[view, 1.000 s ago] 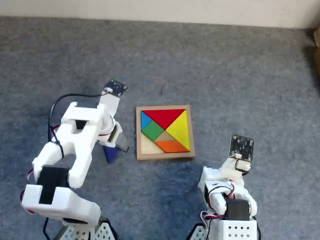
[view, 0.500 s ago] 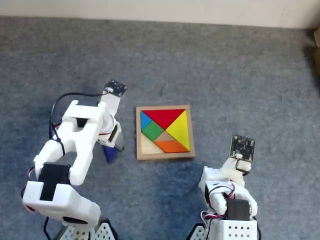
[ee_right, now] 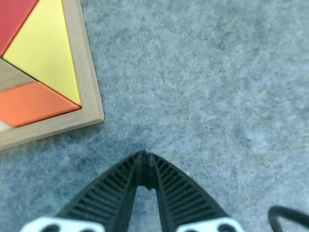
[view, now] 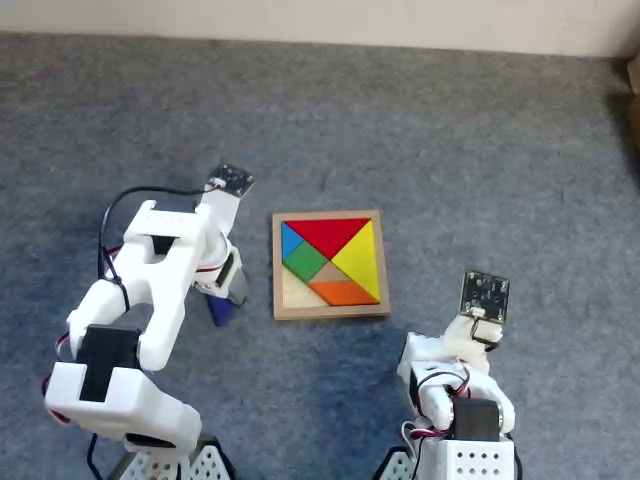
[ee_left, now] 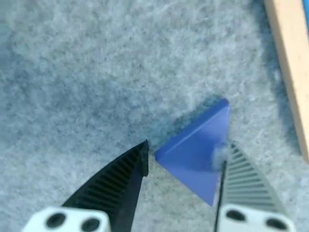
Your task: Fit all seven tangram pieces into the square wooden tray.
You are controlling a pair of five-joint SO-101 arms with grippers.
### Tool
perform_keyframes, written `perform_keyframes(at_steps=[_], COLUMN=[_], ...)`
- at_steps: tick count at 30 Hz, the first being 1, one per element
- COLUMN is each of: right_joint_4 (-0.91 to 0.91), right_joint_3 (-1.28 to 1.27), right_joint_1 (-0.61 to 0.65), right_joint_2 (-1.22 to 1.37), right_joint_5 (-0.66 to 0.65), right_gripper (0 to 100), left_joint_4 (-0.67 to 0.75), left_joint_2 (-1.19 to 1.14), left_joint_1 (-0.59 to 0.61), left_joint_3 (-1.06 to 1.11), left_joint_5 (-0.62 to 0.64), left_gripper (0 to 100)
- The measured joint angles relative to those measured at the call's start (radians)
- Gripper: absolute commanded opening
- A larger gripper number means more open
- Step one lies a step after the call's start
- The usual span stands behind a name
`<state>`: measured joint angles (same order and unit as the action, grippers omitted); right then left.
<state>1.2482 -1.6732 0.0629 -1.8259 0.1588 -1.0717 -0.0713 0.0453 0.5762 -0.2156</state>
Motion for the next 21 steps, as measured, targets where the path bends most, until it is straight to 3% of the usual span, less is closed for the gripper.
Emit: perform_keyframes(at_steps=[8, 13, 21], right_joint_4=[0.0, 0.0, 0.0], right_joint_3=[0.0, 0.0, 0.0], right_joint_1=[0.0, 0.0, 0.0], right_joint_2=[0.0, 0.0, 0.0], right_joint_5=[0.0, 0.0, 0.0], right_gripper=[1.5, 1.5, 1.5], left_joint_4=[-0.002, -0.003, -0.009], left_joint_2=[0.0, 0.0, 0.0], left_joint_1=[-0.012, -0.017, -0.017], left_joint_3=[0.0, 0.0, 0.0], left_joint_5=[0.0, 0.0, 0.0], left_gripper=[19, 11, 11])
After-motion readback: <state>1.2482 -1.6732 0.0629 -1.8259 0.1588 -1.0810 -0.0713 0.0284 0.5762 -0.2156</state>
